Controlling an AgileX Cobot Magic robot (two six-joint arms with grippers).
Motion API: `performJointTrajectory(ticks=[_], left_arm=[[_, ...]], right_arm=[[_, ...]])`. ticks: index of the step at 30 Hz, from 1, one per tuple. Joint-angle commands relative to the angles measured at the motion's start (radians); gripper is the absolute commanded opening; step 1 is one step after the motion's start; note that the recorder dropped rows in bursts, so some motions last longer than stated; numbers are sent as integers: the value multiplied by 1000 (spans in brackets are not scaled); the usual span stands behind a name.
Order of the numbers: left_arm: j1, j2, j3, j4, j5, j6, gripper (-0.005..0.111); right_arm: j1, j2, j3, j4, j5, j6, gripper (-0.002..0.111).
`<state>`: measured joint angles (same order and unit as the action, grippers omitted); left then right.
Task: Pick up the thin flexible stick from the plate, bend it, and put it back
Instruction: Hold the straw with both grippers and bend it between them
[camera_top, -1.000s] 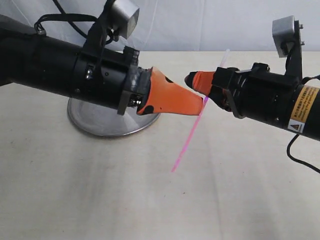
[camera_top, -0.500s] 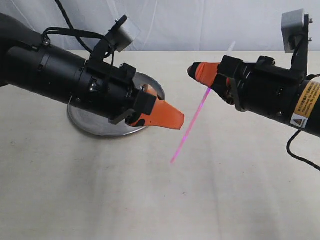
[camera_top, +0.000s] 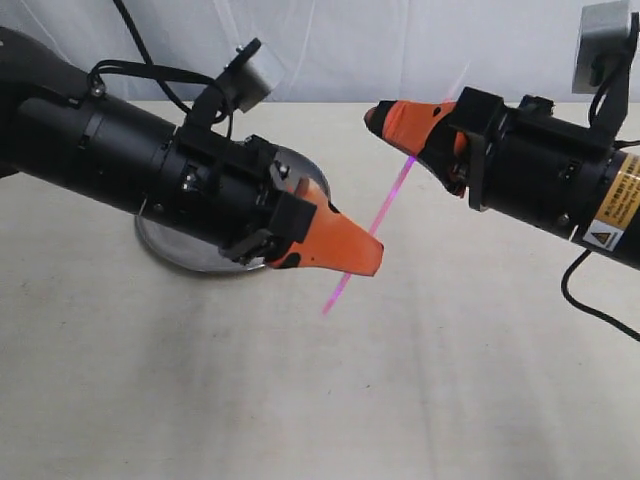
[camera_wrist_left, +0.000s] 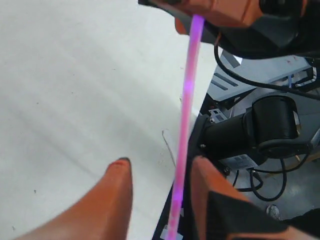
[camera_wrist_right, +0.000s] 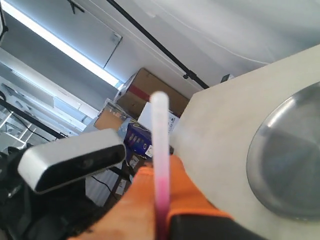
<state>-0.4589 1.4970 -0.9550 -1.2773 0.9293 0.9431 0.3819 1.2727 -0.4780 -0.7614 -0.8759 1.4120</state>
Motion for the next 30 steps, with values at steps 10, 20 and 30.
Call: performJointTrajectory(ticks=[10, 20, 30], left_arm=[[-51, -2, -3, -53, -44, 52, 0], [-51, -2, -3, -212, -49, 196, 0], [-51, -2, -3, -378, -114, 365, 0]], right_arm=[[-1, -9, 2, -48, 60, -5, -1], [-1, -9, 2, -81, 174, -33, -1], [-1, -9, 2, -92, 192, -33, -1]])
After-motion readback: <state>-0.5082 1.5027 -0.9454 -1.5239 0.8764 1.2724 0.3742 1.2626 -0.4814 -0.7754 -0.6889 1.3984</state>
